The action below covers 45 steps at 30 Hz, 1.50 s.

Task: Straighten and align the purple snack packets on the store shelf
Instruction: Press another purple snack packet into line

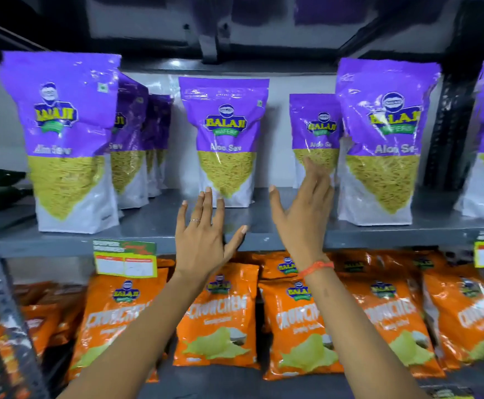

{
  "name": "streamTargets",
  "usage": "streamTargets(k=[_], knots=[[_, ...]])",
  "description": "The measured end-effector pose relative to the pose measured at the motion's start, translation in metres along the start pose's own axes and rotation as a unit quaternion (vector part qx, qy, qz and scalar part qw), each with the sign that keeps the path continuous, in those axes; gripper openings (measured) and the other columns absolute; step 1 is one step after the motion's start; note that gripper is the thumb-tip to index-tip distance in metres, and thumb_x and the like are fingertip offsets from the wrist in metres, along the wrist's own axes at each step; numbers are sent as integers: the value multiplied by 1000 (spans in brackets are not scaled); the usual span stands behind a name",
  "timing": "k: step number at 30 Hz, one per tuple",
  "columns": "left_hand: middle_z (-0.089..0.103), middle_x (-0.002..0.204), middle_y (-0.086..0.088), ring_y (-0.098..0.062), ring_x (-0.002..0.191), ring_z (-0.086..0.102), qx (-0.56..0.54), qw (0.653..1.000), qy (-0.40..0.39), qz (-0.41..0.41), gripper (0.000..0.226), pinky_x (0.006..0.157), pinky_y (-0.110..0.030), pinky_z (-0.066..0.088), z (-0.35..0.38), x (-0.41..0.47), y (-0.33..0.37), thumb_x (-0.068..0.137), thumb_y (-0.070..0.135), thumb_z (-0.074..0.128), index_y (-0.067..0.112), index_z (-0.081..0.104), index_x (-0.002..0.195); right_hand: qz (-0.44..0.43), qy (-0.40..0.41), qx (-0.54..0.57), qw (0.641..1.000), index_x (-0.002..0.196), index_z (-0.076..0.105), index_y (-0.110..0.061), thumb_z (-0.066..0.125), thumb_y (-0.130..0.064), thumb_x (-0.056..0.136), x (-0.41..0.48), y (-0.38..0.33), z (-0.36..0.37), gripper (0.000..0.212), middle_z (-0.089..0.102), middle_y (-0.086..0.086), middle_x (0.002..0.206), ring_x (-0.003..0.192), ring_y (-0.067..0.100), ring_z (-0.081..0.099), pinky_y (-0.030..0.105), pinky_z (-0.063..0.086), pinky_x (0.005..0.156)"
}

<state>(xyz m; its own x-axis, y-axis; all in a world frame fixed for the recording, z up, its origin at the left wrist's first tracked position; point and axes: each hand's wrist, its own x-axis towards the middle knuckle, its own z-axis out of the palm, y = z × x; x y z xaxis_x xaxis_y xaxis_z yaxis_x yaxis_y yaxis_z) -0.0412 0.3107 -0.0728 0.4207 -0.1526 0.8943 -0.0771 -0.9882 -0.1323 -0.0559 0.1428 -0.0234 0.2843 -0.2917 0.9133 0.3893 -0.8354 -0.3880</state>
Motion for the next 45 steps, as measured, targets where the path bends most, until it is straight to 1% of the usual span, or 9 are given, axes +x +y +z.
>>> streamTargets(k=[7,9,11,15,20,24,34,40,45], knots=[[54,134,-25,-34,119,58,7,999,44,20,74,103,-51,34,1,-14,-71,96,60,27,1,67,115,51,-135,-28,989,142,35,-6,33,-65,67,0,-53,72,95,52,22,128,118,39,49,47,42,99],[56,132,-26,-35,117,59,7,998,61,19,71,102,-51,36,3,-18,-86,94,60,33,1,68,113,76,-188,-31,979,146,25,-6,43,-68,68,8,-68,92,102,48,24,132,122,39,46,47,40,100],[59,127,-26,-34,114,61,8,997,79,27,68,99,-50,39,4,-20,-96,92,59,39,1,69,110,92,-213,-32,972,151,11,-7,66,-64,68,17,-79,110,115,40,26,140,127,40,41,48,37,104],[64,121,-24,-33,111,63,-2,996,80,29,69,98,-49,41,6,-21,-98,94,59,35,2,70,109,163,-209,-49,963,152,-3,-10,79,-64,54,30,-93,134,138,33,32,145,131,43,37,58,34,107],[64,121,-23,-32,111,63,-6,997,65,34,72,98,-48,38,5,-21,-97,97,59,26,4,69,112,203,-239,-61,948,151,-11,-14,85,-54,55,30,-90,147,141,21,37,148,136,48,30,64,24,110],[64,122,-23,-32,111,63,-9,997,61,37,72,97,-47,37,3,-22,-97,97,58,25,4,69,111,227,-238,-52,943,150,-14,-15,86,-51,56,28,-87,146,142,29,37,142,129,47,39,67,26,108],[67,117,-17,-32,104,65,-15,998,54,32,72,82,-41,47,-1,-22,-96,97,59,22,7,71,103,204,-215,-69,953,151,-10,-17,82,-62,52,17,-86,116,143,45,27,131,123,41,48,65,33,105],[68,116,-17,-31,105,65,-14,998,42,34,71,82,-40,46,-1,-22,-96,97,60,21,9,71,102,187,-183,-87,961,152,-6,-15,75,-73,52,1,-85,86,141,43,25,136,128,41,44,65,24,110],[68,115,-18,-31,104,65,-10,998,42,37,71,82,-39,45,-2,-22,-96,97,59,22,8,71,101,175,-151,-110,967,152,-4,-15,70,-79,49,-8,-89,66,143,46,24,133,124,42,47,68,28,108]])
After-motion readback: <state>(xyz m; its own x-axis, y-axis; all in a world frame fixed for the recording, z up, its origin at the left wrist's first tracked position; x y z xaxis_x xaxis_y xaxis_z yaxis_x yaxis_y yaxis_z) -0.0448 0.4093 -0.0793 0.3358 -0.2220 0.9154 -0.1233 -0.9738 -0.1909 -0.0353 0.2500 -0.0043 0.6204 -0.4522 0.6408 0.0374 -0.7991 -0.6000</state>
